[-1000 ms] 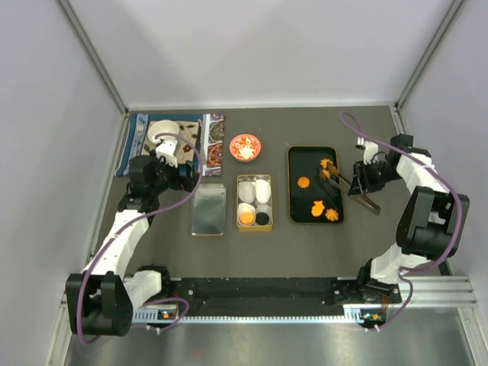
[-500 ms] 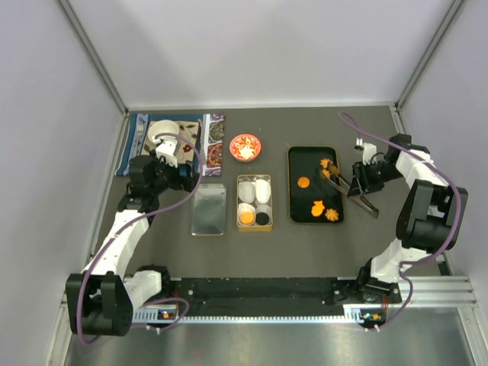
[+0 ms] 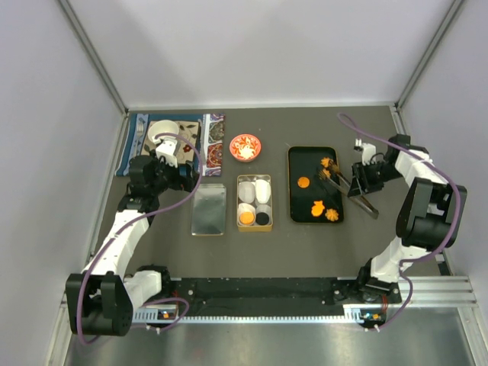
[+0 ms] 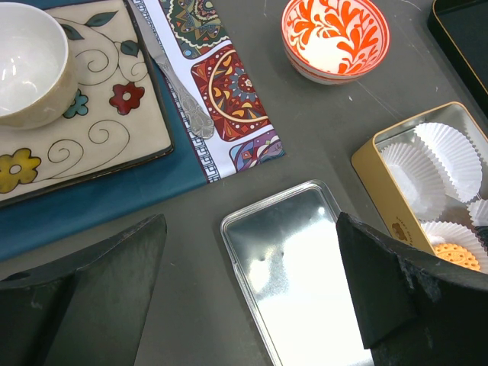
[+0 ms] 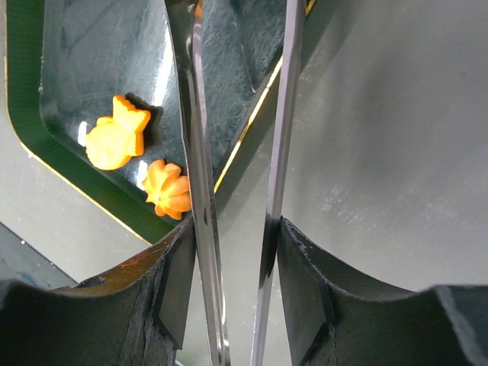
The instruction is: Pack the cookies
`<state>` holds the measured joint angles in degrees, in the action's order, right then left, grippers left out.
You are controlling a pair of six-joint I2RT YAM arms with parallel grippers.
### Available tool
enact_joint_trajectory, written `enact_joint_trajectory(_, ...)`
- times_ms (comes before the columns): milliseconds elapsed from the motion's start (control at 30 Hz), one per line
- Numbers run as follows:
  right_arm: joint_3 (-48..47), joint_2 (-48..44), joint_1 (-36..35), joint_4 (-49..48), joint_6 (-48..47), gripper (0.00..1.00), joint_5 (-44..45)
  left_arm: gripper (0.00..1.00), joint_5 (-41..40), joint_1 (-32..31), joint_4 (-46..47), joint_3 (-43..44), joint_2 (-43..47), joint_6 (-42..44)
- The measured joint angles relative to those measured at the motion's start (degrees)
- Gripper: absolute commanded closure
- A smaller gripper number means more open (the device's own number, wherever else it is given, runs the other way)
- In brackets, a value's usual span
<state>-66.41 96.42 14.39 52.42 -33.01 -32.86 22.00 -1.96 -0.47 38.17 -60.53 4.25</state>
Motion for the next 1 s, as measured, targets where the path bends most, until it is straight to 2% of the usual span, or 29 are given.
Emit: enact_joint_trajectory(1000,7.91,0.7,-1.81,-11.19,0.24,0.5,7.96,0.01,0.0,0.0,0.02,0.0,-0.02,0.0)
